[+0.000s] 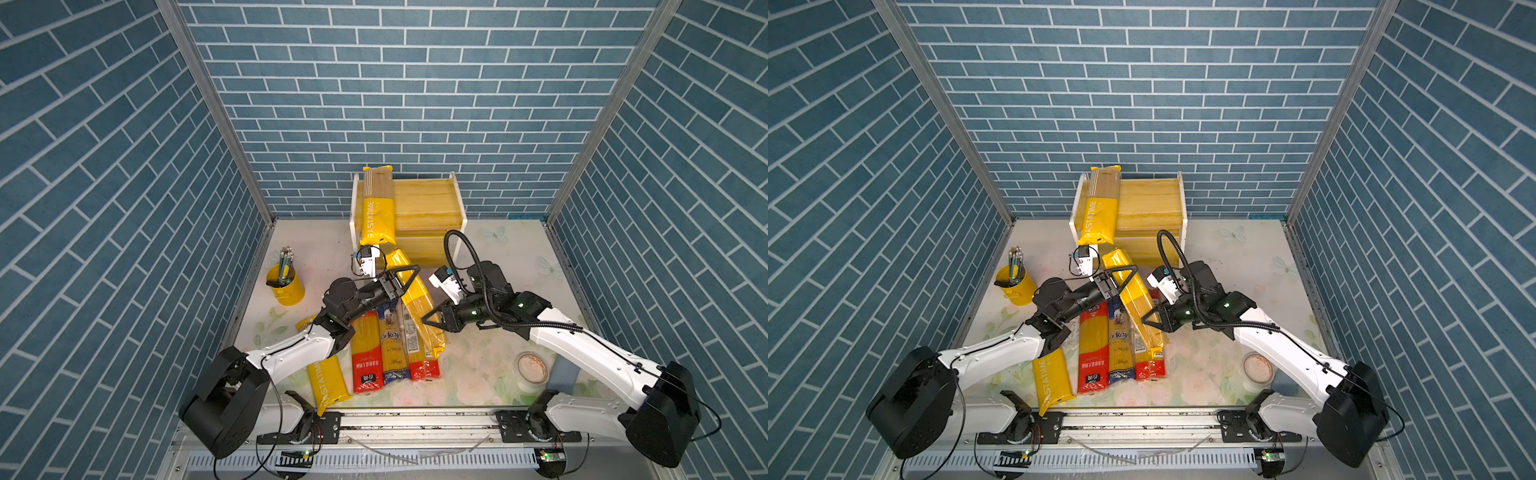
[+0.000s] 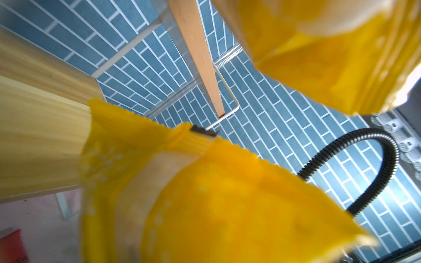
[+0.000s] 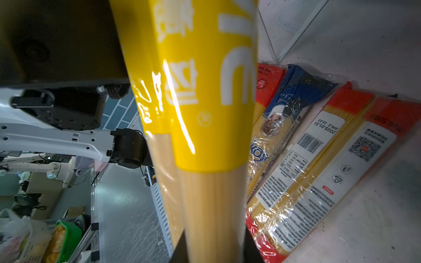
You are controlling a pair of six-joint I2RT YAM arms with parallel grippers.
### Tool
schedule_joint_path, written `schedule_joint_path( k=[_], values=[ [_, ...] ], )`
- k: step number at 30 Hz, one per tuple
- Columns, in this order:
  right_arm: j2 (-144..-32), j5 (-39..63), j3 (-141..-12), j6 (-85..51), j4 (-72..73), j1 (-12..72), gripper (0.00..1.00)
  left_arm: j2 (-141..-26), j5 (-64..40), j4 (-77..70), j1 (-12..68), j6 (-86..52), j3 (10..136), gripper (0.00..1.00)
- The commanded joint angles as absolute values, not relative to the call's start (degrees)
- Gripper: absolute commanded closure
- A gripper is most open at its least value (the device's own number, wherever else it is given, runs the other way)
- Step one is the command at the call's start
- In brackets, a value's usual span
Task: Arrange pasta packages on shelves
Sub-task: Place the pasta bag on the shelf.
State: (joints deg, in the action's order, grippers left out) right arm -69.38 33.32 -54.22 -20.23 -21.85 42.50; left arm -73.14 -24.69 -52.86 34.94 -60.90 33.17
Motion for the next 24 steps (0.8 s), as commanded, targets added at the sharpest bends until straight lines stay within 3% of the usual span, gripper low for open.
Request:
schedule_joint_path(
  k=[1, 11, 24],
  values=[
    [-66.62, 21.67, -53.54, -19.73, -22.54, 42.72, 0.99, -68.92, -22.01, -50.53, 34.14, -60.52, 31.28, 0.08],
    [-69.23, -1.38, -56.9, -14.86, -27.66, 52.85, 1.0, -73.24, -21.97, -50.65, 34.71, -64.11, 29.88, 0.06],
    [-69.84, -8.1, -61.36, -14.23, -28.73, 57.51, 1.0, -72.65, -15.89, -35.65, 37.53, -56.21, 34.36, 0.06]
  ],
)
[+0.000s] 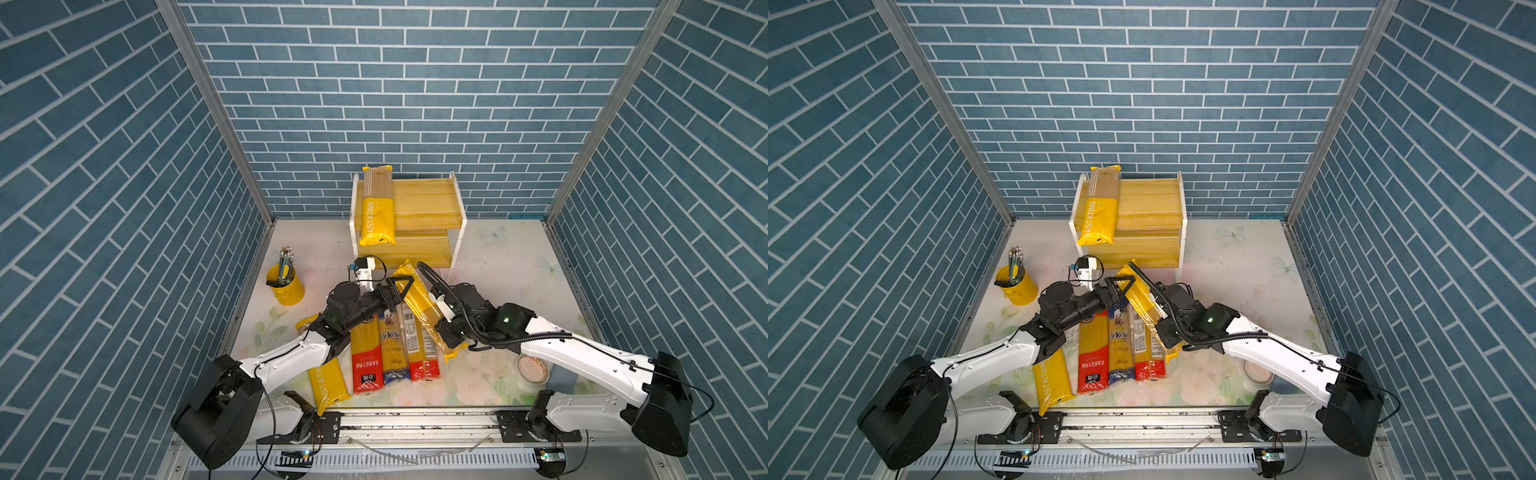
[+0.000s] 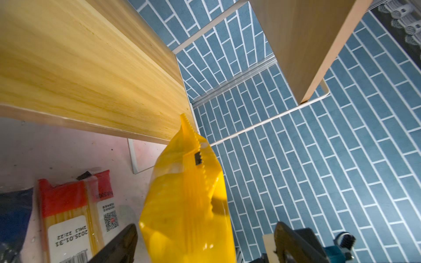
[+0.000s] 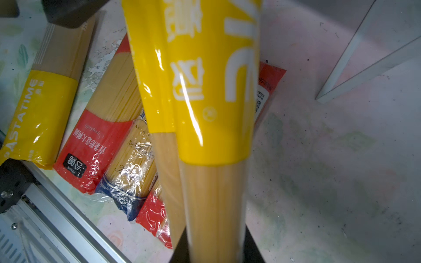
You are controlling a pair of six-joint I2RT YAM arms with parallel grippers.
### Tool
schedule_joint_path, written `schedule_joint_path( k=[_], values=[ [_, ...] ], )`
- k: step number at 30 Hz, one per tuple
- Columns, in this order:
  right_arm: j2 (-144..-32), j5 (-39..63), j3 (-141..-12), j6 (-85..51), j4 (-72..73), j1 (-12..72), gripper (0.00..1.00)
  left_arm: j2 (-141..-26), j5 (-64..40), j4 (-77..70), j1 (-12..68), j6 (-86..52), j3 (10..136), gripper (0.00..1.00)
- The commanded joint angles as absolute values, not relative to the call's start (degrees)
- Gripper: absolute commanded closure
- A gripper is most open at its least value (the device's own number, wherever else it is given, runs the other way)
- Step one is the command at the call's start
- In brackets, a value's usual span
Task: Arrange pasta packages on shelves
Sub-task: Place the pasta bag on the shelf.
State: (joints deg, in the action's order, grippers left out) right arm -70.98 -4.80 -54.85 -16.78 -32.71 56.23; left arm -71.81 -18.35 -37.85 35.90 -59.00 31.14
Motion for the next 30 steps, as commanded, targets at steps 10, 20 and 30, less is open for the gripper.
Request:
schedule_joint_path(
  k=[10, 20, 30],
  values=[
    [-73.48, -13.97, -62.94, -11.43, -27.71, 61.14, 1.0, -76.78, -14.9, -31.88, 38.16, -50.4, 42.09, 0.32],
    [-72.57, -7.73, -62.29, -13.88, -28.24, 60.5, 0.77, -78.11, -14.06, -34.57, 37.97, -50.17, 41.37, 0.63],
    [-67.4, 8.2, -59.99, -17.98, -28.87, 52.25, 0.58, -79.42, -16.36, -37.62, 35.82, -52.69, 41.75, 0.82]
  ],
)
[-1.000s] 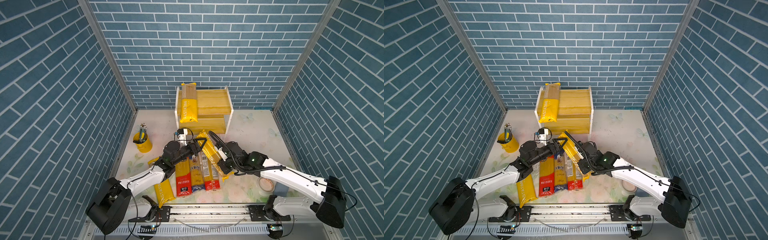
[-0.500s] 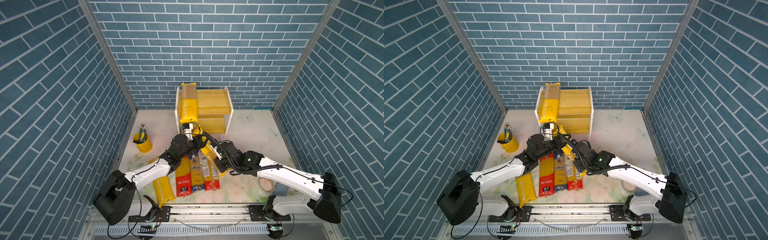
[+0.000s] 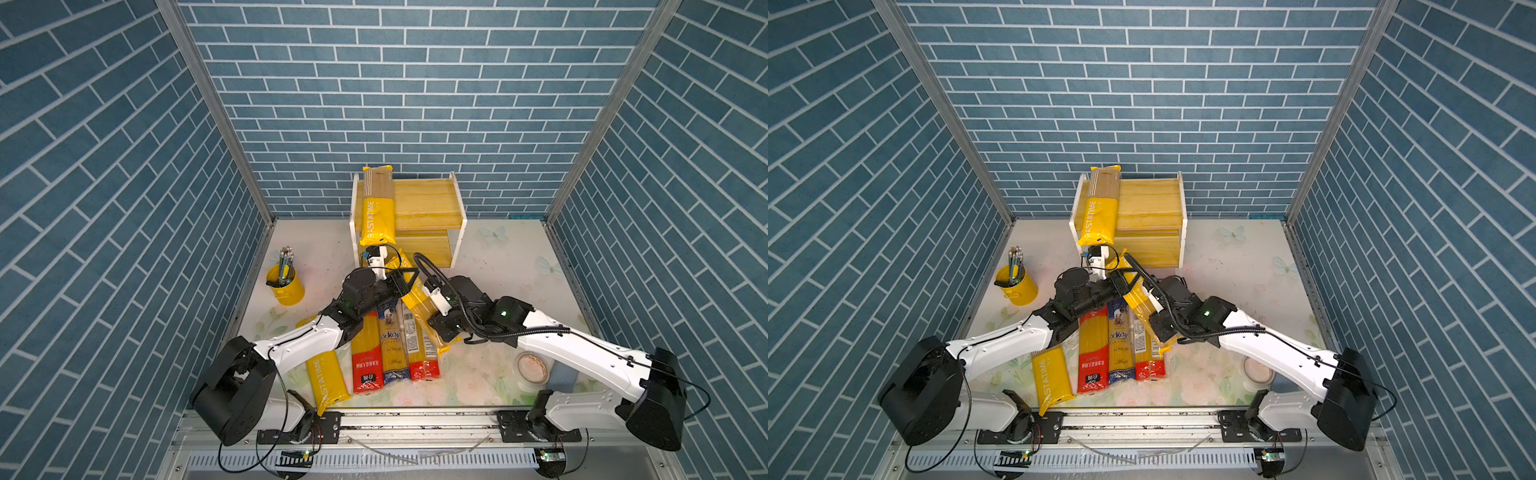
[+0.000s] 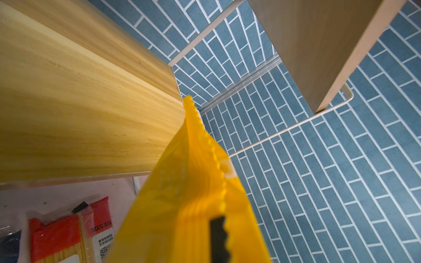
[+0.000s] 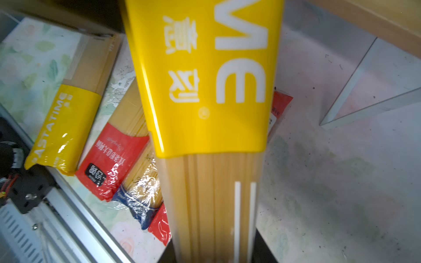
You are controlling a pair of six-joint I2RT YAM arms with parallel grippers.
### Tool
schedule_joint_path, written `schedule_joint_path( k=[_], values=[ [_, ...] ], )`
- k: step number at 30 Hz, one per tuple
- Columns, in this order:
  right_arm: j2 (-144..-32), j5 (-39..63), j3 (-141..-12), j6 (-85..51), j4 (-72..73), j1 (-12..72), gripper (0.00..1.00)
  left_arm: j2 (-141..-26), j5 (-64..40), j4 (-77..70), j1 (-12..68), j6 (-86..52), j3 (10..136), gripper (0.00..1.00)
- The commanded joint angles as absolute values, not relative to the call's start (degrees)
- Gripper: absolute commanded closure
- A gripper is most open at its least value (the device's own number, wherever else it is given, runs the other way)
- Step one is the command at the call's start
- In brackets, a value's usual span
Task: Arrange pasta packages on shelves
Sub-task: Place the pasta bag on the shelf.
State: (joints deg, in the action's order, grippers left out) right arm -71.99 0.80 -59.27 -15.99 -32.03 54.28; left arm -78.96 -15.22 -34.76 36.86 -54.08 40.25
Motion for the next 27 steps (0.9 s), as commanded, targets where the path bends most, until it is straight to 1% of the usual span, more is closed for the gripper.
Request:
schedule_joint_path(
  k=[1, 5, 8, 10, 16, 20, 22, 27],
  values=[
    [-67.24, 9.59, -60.05, -18.31, -29.0, 51.52, 0.57, -79.45, -16.7, -37.66, 35.69, -52.7, 41.81, 0.83],
    [-66.67, 14.16, -60.08, -20.06, -29.22, 50.34, 0.52, -79.71, -18.61, -39.01, 34.69, -53.48, 41.67, 0.84],
    [-65.66, 18.53, -58.49, -22.53, -26.66, 49.13, 0.48, -80.37, -20.26, -40.14, 33.57, -54.6, 41.31, 0.86],
    [-65.08, 20.66, -57.49, -23.9, -25.12, 47.86, 0.47, -80.89, -21.4, -41.02, 32.84, -55.27, 41.09, 0.88],
    [-65.47, 28.41, -55.48, -24.08, -25.18, 41.02, 0.46, -81.2, -26.65, -43.2, 32.28, -57.02, 42.15, 0.9],
    [-65.9, 33.97, -53.34, -22.75, -25.91, 35.93, 0.42, -78.86, -30.98, -42.88, 32.52, -57.79, 42.72, 0.9],
    [-66.07, 34.97, -52.75, -22.68, -25.52, 35.18, 0.39, -77.56, -31.8, -42.89, 32.81, -58.25, 42.63, 0.89],
    [-69.65, 37.31, -52.34, -23.8, -21.82, 35.1, 0.36, -77.14, -32.43, -47.29, 34.32, -60.99, 43.44, 0.88]
  ],
)
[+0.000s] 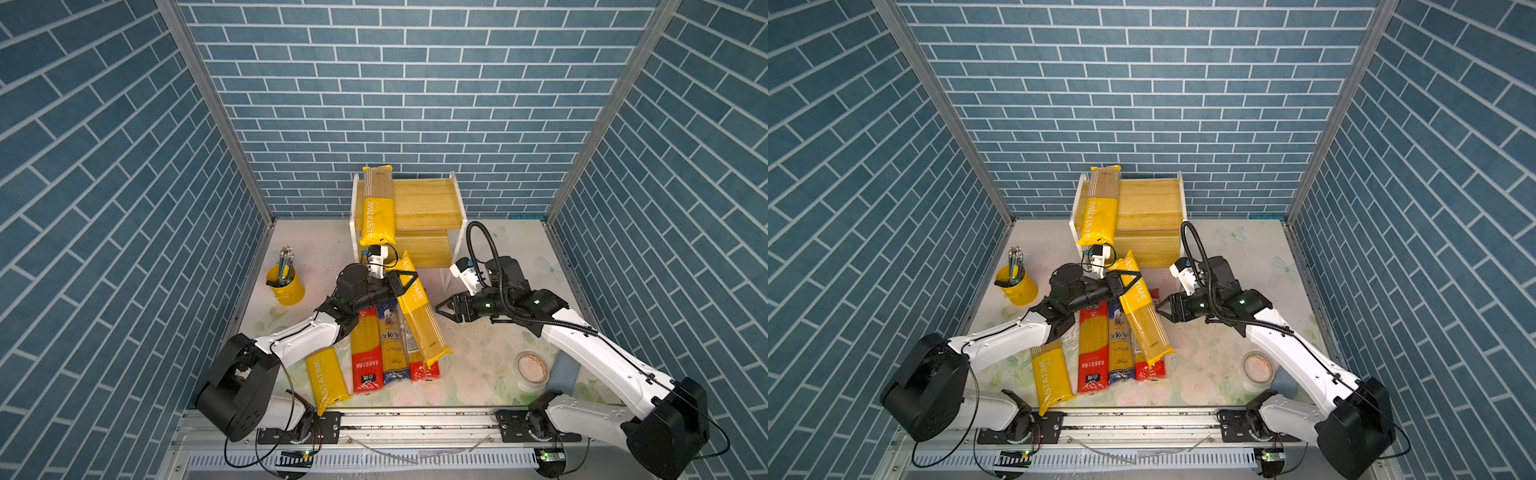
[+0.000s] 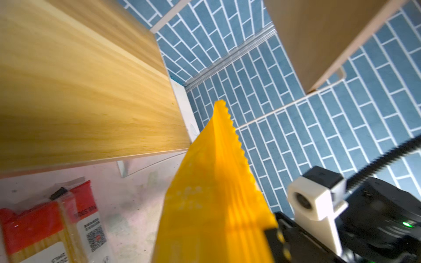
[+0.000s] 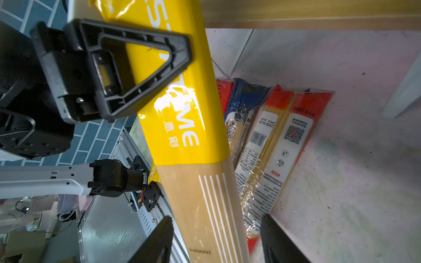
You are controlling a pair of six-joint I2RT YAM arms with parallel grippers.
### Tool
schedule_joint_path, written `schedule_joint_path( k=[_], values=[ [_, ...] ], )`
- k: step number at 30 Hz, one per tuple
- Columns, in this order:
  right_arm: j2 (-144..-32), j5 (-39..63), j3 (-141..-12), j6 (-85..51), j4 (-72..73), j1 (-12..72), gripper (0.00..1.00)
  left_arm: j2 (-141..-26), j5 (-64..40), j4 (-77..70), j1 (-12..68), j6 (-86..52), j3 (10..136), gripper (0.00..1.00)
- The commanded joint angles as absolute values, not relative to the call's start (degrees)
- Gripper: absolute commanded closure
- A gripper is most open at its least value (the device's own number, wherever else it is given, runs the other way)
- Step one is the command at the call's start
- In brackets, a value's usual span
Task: Arrange pasta packages on shelves
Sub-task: Place the pasta bag on the shelf.
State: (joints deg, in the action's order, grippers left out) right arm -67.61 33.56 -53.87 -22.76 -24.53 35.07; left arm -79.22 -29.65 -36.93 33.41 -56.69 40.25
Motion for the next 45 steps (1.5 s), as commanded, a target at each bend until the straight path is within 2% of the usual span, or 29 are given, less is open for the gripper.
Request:
schedule_joint_path(
  k=[1, 7, 10, 13, 15, 16, 18, 21, 26, 33, 39, 45],
  values=[
    [-70.26, 37.68, -52.62, -23.98, -21.37, 35.11, 0.36, -77.61, -32.51, -48.64, 34.46, -62.29, 43.82, 0.88],
    [-73.22, 45.18, -54.2, -27.79, -15.03, 35.65, 0.36, -79.49, -32.08, -52.28, 36.23, -64.77, 46.87, 0.87],
    [-73.18, 49.29, -53.71, -29.32, -12.8, 35.69, 0.44, -79.59, -32.26, -54.57, 36.56, -65.6, 47.37, 0.86],
    [-70.63, 49.68, -51.6, -32.37, -9.08, 35.34, 0.65, -79.11, -32.25, -53.98, 36.62, -65.68, 47.78, 0.84],
    [-69.17, 48.9, -50.9, -34.31, -7.72, 34.81, 0.8, -78.45, -32.05, -53.41, 36.6, -65.63, 47.47, 0.77],
    [-68.81, 48.72, -50.84, -34.8, -7.73, 34.8, 0.86, -78.17, -31.84, -53.04, 36.59, -65.65, 47.17, 0.71],
    [-67.51, 48.35, -50.8, -35.96, -7.95, 34.72, 0.93, -77.07, -31.5, -51.33, 36.57, -65.51, 46.21, 0.51],
    [-65.14, 47.47, -51.7, -35.86, -10.79, 34.36, 0.94, -74.31, -30.47, -47.91, 36.56, -64.28, 43.06, 0.35],
    [-61.79, 45.56, -55.45, -34.46, -16.6, 34.02, 0.97, -68.07, -26.21, -38.37, 36.61, -59.43, 37.94, 0.27],
    [-61.1, 41.92, -64.55, -34.01, -21.23, 33.93, 0.98, -61.0, -23.64, -29.55, 36.7, -55.93, 34.98, 0.26],
    [-65.65, 39.8, -74.32, -35.42, -20.1, 33.77, 0.99, -59.1, -23.24, -28.3, 37.17, -56.61, 31.96, 0.26],
    [-73.72, 33.47, -86.07, -40.79, -19.83, 33.41, 0.99, -52.16, -19.44, -19.02, 37.72, -53.43, 31.91, 0.26]
  ],
)
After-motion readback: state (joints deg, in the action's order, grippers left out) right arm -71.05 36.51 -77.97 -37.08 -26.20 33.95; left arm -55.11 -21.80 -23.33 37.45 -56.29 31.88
